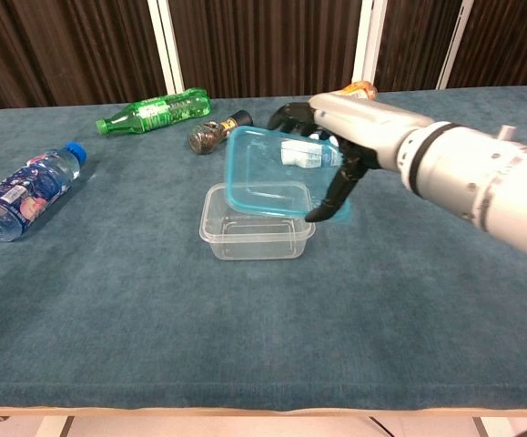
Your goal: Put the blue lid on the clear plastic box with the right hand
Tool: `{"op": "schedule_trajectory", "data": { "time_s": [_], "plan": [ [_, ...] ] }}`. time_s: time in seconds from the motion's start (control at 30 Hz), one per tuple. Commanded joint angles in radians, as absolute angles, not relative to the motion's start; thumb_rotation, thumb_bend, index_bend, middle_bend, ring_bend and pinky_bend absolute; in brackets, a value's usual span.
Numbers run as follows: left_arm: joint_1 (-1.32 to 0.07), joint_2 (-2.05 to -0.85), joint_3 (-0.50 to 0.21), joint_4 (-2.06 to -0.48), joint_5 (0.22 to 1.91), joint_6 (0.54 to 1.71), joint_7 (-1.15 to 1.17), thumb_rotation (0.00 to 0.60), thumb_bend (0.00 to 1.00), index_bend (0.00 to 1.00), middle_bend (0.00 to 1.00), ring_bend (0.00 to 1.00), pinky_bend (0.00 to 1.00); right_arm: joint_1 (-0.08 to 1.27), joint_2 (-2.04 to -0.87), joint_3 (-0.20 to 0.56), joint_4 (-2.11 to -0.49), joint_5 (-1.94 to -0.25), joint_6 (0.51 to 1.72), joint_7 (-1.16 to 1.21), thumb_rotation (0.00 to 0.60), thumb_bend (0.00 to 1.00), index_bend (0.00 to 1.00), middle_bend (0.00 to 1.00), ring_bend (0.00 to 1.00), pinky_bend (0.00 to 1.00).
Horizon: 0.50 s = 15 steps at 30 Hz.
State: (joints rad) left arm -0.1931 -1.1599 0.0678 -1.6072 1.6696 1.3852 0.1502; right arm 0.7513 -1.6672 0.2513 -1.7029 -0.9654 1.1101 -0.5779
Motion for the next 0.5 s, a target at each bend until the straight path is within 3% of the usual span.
{"op": "schedule_trajectory", "data": {
  "time_s": [0.03,0.5],
  "plan": [
    [-0.193,-1.158,0.068,-1.606,1.670,1.386,0.146,0.600,0.30,0.11,0.02,0.12,0.42,0.775,-1.692,0.263,-1.675,-0.953,1.096,-0.592,0.600,0.43,0.50,0.52,0.68,0.64],
    [-0.195,-1.154,0.070,-1.606,1.672,1.384,0.135,0.600,0.30,0.11,0.02,0.12,0.42,0.833,-1.738,0.273,-1.564,-0.892,1.027,-0.564,0.600,0.43,0.47,0.52,0.64,0.59]
  ]
}}
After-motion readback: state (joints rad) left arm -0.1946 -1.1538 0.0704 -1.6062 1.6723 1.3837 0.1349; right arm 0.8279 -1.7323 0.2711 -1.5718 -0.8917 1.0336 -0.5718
